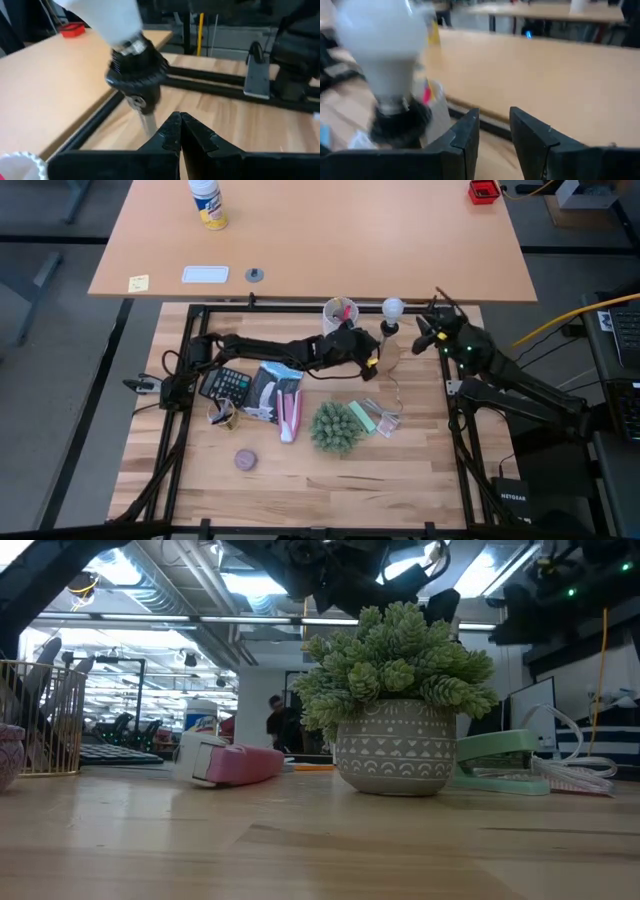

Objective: Screw lightbulb
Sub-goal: Insert the lightbulb into the lamp

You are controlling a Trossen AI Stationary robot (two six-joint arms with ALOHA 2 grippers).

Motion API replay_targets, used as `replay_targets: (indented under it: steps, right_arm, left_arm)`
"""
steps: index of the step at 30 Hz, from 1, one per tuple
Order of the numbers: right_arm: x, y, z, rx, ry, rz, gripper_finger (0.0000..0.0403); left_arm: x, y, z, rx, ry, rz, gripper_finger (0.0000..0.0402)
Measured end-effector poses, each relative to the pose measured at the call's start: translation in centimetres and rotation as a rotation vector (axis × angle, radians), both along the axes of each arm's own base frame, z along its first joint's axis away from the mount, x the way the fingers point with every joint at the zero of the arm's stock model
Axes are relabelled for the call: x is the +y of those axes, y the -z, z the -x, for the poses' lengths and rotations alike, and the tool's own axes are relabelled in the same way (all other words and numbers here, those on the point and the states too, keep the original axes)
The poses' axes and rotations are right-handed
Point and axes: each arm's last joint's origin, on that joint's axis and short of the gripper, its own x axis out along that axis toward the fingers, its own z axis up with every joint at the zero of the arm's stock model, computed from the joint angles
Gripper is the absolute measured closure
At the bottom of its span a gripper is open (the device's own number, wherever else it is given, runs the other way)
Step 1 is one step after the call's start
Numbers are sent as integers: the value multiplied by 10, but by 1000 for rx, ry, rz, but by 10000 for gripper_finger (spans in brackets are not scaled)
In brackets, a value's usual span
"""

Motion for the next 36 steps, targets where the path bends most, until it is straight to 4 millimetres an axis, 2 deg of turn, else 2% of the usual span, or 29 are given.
replay_targets:
  steps: [9,17,24,36]
  right_arm:
    - [-6,49,-9,138,23,-130,290]
    - [-9,42,-14,51,22,-77,290]
    - [-9,51,-14,135,30,-128,290]
    - [-18,81,-29,307,21,-275,290]
  left_arm:
    - [-14,14,4,166,28,17,401]
    - [-12,8,2,91,20,21,401]
    - [-13,9,2,93,22,22,401]
    - [-20,12,2,132,64,25,401]
